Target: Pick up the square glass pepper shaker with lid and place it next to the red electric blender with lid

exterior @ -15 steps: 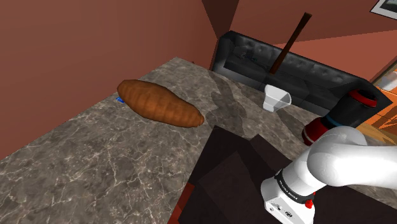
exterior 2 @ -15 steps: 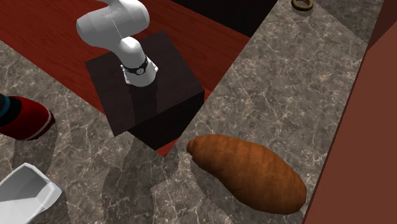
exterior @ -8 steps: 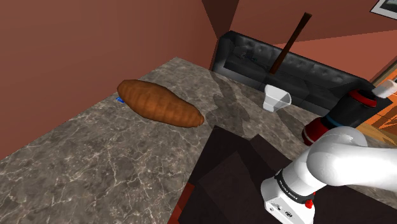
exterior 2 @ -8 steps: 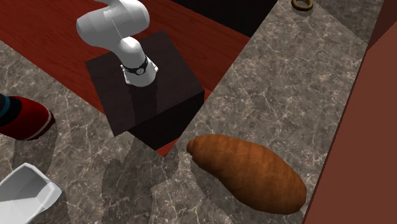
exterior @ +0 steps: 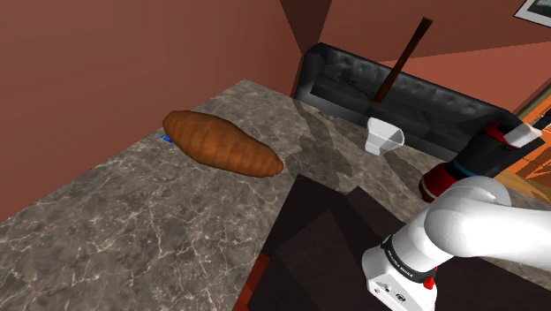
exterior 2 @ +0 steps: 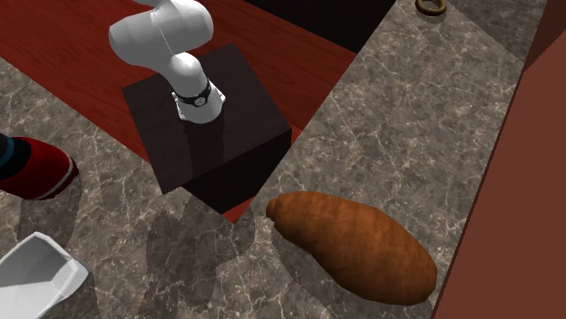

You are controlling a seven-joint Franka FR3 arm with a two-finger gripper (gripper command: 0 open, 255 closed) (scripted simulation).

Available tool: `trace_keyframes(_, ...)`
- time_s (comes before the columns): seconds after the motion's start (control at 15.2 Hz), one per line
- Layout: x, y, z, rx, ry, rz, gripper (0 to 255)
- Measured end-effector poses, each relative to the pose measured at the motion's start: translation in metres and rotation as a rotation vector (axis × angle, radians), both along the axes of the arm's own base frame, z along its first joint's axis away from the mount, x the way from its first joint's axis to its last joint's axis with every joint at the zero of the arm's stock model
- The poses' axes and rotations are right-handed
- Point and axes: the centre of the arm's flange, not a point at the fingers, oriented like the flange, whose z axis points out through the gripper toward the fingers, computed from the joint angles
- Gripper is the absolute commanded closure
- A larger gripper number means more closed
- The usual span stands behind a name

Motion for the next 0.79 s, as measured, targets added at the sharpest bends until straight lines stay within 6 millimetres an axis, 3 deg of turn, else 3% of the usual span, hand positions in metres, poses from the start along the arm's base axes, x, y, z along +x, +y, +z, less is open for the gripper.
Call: trace_keyframes(0.79, 0.0, 0.0, -0.065, 0.0, 0.0, 0.0, 255)
